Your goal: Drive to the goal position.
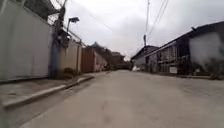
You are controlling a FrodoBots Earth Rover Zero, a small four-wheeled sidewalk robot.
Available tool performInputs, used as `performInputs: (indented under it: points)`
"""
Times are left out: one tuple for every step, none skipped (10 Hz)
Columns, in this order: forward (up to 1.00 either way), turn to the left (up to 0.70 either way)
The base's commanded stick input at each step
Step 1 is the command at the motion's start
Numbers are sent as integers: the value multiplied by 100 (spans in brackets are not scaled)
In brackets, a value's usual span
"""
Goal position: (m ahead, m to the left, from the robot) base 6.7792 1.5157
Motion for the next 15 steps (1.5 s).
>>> performInputs:
  points:
    - [85, 0]
    - [85, 0]
    - [85, -1]
    - [85, -14]
    - [85, -24]
    - [85, -33]
    - [85, -11]
    - [85, 0]
    - [85, 0]
    - [85, 0]
    - [85, 0]
    - [85, -12]
    - [85, -34]
    - [85, -33]
    - [85, 0]
